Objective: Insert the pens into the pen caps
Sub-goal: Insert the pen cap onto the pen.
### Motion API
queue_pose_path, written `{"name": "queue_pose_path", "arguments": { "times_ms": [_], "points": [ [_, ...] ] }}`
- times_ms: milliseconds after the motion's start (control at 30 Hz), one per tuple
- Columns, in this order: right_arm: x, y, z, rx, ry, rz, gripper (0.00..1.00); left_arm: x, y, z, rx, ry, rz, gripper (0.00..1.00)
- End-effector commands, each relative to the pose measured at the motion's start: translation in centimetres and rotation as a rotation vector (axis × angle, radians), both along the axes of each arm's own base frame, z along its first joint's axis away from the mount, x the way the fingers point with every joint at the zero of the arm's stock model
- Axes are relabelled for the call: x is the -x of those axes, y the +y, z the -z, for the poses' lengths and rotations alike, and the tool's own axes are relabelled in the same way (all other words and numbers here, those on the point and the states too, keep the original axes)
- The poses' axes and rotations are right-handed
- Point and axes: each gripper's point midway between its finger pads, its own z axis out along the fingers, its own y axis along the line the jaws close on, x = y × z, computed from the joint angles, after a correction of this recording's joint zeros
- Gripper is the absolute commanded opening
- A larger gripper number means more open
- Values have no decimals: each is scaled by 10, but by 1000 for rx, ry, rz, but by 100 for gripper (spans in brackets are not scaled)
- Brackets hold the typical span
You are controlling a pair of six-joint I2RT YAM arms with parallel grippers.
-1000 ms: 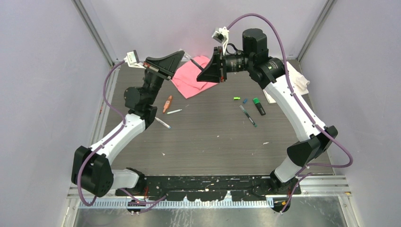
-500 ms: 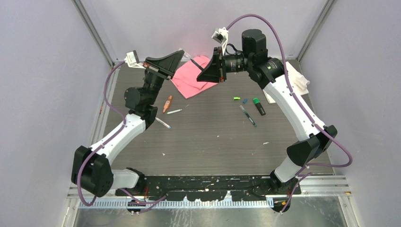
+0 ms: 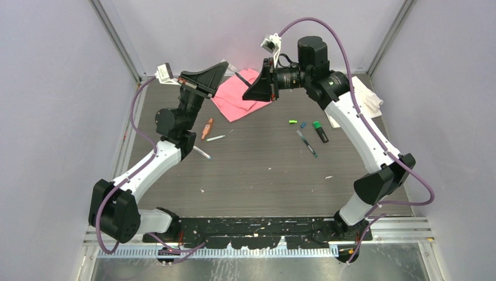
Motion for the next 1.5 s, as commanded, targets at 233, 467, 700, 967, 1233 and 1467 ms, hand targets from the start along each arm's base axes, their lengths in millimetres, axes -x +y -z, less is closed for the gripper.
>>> {"name": "queue_pose_path", "arguments": {
  "times_ms": [233,467,700,967,1233,1467],
  "points": [
    [13,-2,-15,-15,-58,-32,1,12,14,-18,33,-62,-56,1],
    [9,0,-22,-41,-47,-17,1,14,12,-17,28,-61,-44,1],
    [9,1,-24,-51,-41,-21,1,13,11,-12,23,-51,-40,1],
    [9,3,-25,-56,-36,-20,1,12,9,-13,22,-52,-29,1],
    [7,6,-23,-58,-30,-20,1,11,4,-12,19,-47,-6,1],
    [5,9,-25,-67,-24,-19,1,11,-1,-10,6,-46,21,1]
  ]
}}
